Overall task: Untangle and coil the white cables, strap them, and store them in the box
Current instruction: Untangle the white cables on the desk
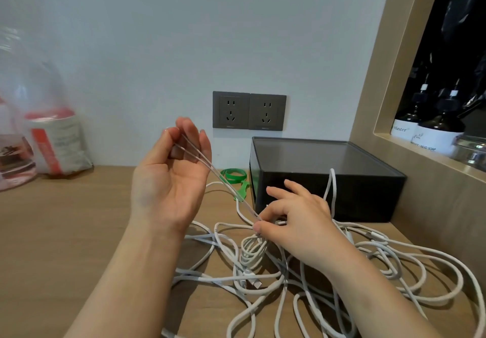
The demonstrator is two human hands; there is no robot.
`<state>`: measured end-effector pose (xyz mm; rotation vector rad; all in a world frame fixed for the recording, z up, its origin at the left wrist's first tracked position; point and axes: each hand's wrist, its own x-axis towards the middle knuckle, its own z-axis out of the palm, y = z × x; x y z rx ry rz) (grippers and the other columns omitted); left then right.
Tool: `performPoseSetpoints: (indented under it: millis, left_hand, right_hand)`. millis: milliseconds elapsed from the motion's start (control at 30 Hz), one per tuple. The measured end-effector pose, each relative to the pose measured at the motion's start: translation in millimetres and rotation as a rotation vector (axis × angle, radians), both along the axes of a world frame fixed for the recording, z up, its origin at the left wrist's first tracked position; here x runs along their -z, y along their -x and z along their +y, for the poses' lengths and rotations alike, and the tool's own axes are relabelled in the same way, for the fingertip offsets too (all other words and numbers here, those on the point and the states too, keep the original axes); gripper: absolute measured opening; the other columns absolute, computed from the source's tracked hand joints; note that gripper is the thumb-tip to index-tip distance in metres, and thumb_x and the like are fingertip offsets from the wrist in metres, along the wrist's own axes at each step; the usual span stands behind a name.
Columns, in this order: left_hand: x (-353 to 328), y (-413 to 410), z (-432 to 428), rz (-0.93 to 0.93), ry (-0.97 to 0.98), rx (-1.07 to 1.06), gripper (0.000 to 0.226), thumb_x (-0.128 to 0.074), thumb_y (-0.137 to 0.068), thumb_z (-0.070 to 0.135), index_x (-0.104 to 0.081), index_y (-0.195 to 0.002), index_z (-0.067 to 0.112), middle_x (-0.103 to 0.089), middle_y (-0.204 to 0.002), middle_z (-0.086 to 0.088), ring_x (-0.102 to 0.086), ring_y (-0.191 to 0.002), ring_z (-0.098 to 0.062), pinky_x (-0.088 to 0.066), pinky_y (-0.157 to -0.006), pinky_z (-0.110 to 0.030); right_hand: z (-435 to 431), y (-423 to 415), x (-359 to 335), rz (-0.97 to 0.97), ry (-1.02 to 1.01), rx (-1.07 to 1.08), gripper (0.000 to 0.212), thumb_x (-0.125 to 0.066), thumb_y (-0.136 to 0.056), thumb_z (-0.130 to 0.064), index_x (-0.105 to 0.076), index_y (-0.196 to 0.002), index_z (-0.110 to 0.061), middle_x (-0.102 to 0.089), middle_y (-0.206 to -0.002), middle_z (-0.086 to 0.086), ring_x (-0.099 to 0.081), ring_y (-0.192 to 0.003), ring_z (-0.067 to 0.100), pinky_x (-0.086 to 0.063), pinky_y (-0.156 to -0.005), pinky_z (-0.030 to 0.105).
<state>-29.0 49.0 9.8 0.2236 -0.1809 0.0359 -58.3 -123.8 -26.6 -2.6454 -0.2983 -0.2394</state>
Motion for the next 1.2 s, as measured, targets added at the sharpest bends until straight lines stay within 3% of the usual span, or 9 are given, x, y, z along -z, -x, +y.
performPoseSetpoints:
  millis: [167, 300, 400, 467, 600, 667, 767, 1000, 1200]
  left_hand:
    - [10, -7, -6, 0.05, -0.293, -0.106, 0.023, -0.045, -0.097, 0.019, -0.056, -0.078, 0.014, -0.069, -0.07, 0.002, -0.064, -0.058, -0.007, -0.054, -0.058, -0.021]
    - [30, -10, -13, 0.169, -1.026, -0.35, 0.007, -0.053, -0.094, 0.017, -0.051, -0.088, 0.016, -0.064, -0.08, -0.002, -0.062, -0.073, -0.017, -0.052, -0.067, -0.028]
    - [42, -6, -19, 0.247, -1.638, -0.426, 0.049, -0.062, -0.088, 0.032, -0.038, -0.127, 0.015, -0.054, -0.118, -0.008, -0.054, -0.109, -0.027, -0.044, -0.094, -0.041]
    - [45, -2, -25, 0.24, -1.83, -0.515, 0.077, -0.061, -0.087, 0.04, -0.017, -0.145, 0.015, -0.033, -0.146, -0.012, -0.036, -0.132, -0.031, -0.032, -0.106, -0.043]
    - [36, 11, -30, 0.036, -1.86, -0.801, 0.053, -0.06, -0.083, 0.045, -0.034, -0.123, 0.022, -0.034, -0.13, -0.004, -0.035, -0.122, -0.023, -0.034, -0.1, -0.035]
    - [31, 14, -31, -0.21, -1.806, -0.641, 0.03, -0.061, -0.079, 0.047, -0.043, -0.098, 0.033, -0.044, -0.11, 0.01, -0.043, -0.108, -0.01, -0.04, -0.086, -0.021]
    - [32, 18, -35, -0.484, -1.941, -0.417, 0.022, -0.062, -0.079, 0.046, -0.05, -0.096, 0.04, -0.046, -0.11, 0.02, -0.042, -0.106, 0.007, -0.035, -0.081, -0.006]
    - [34, 15, -30, -0.439, -1.893, -0.404, 0.019, -0.071, -0.078, 0.028, -0.054, -0.088, 0.032, -0.055, -0.091, 0.013, -0.05, -0.08, 0.001, -0.043, -0.071, -0.015]
    - [35, 18, -39, -0.404, -1.849, -0.395, 0.008, -0.065, -0.081, 0.022, -0.061, -0.079, 0.03, -0.054, -0.084, 0.015, -0.052, -0.069, 0.003, -0.04, -0.06, -0.009]
  right_hand:
    - [-8, -2, 3, -0.105, -0.054, -0.005, 0.008, -0.06, -0.084, -0.043, -0.066, -0.078, -0.042, -0.046, -0.124, -0.031, -0.016, -0.135, 0.001, -0.005, -0.106, 0.029]
    - [-9, -4, 2, -0.155, -0.074, -0.003, 0.007, -0.061, -0.084, -0.041, -0.067, -0.084, -0.04, -0.043, -0.108, -0.034, -0.023, -0.127, 0.0, -0.011, -0.103, 0.029]
    - [-9, -5, 3, -0.194, -0.183, 0.045, 0.011, -0.064, -0.081, -0.041, -0.06, -0.071, -0.046, -0.042, -0.104, -0.029, -0.028, -0.115, 0.004, -0.024, -0.098, 0.032]
    - [-8, -6, 3, -0.201, -0.287, 0.087, 0.019, -0.066, -0.079, -0.041, -0.056, -0.063, -0.046, -0.045, -0.094, -0.022, -0.036, -0.106, 0.007, -0.032, -0.093, 0.032]
    - [-10, -9, 6, -0.212, -0.374, 0.183, 0.02, -0.067, -0.08, -0.038, -0.058, -0.063, -0.036, -0.052, -0.066, -0.008, -0.052, -0.079, 0.016, -0.045, -0.077, 0.035]
    - [-10, -9, 5, -0.206, -0.422, 0.185, 0.016, -0.067, -0.08, -0.036, -0.06, -0.067, -0.032, -0.054, -0.059, -0.006, -0.053, -0.069, 0.013, -0.046, -0.068, 0.029]
    - [-9, -7, 1, -0.162, -0.532, 0.144, 0.013, -0.067, -0.081, -0.03, -0.065, -0.068, -0.03, -0.059, -0.059, -0.004, -0.054, -0.061, 0.007, -0.046, -0.058, 0.022]
    - [-10, -3, -4, -0.063, -0.921, 0.048, 0.013, -0.063, -0.085, -0.018, -0.07, -0.075, -0.019, -0.068, -0.067, -0.007, -0.063, -0.067, 0.002, -0.048, -0.058, 0.01]
    - [-5, 1, -7, -0.034, -0.905, -0.094, 0.017, -0.058, -0.088, -0.018, -0.069, -0.076, -0.016, -0.068, -0.068, -0.003, -0.064, -0.069, 0.004, -0.049, -0.061, 0.01]
